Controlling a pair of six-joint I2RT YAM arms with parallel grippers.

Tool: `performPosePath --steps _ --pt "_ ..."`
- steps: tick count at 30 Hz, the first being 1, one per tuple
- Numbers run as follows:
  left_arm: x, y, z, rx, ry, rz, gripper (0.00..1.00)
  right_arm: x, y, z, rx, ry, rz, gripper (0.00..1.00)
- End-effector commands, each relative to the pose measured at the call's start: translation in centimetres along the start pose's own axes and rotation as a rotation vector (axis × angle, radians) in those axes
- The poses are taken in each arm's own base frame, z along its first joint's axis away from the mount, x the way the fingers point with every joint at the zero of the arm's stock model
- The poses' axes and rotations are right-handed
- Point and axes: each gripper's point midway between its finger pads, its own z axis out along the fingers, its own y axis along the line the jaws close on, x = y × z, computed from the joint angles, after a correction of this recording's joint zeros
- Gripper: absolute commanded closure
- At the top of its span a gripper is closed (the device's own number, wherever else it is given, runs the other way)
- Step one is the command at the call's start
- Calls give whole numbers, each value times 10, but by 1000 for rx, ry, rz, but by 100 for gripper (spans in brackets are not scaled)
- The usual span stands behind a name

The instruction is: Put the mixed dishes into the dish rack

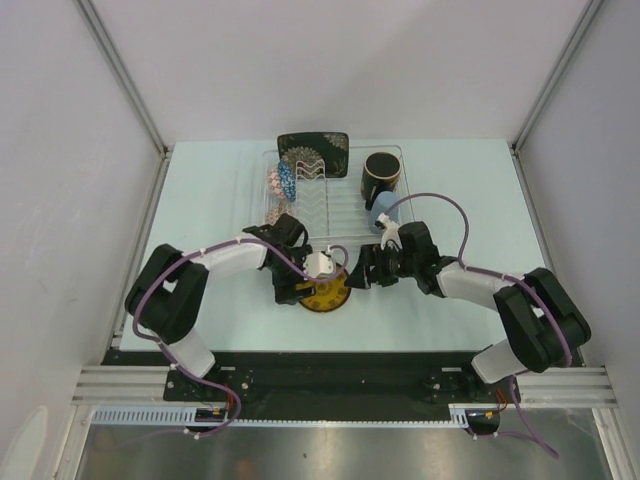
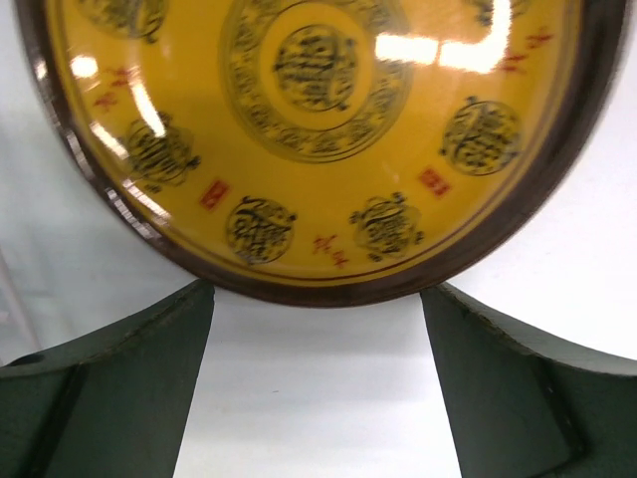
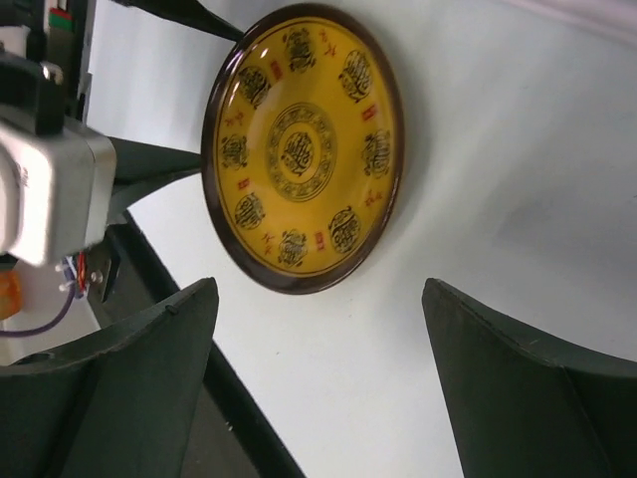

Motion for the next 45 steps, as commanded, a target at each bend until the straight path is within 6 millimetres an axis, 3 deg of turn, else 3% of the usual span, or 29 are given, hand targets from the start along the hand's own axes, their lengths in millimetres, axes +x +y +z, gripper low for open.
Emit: performPosePath --steps 1,9,15,24,27,30,36,37,42,43,45 --pt "-8 -16 6 27 -18 65 10 5 14 -3 -42 28 -14 12" --pt "-36 -19 18 41 -37 107 10 32 2 8 -23 84 29 15" --pt "-46 -20 19 39 -47 110 10 56 -14 11 2 123 57 16" --pt "-63 -25 24 36 -63 135 9 53 -17 13 -7 102 76 22" --pt "-92 -28 27 47 -96 147 9 51 -14 12 -22 94 82 26" --pt "-108 -30 31 75 -110 128 10 39 -5 7 -48 61 74 28" --pt "-112 -28 33 65 -116 132 10 26 5 1 -64 28 54 34" --pt "-113 -28 32 60 -122 132 10 26 5 1 -63 31 57 36" --pt "-110 -29 24 32 -133 131 10 33 1 0 -45 54 72 66" --pt "-103 -31 25 30 -124 127 10 33 1 0 -43 56 72 79" --pt "-102 -28 20 9 -139 124 10 34 0 -1 -39 60 77 89"
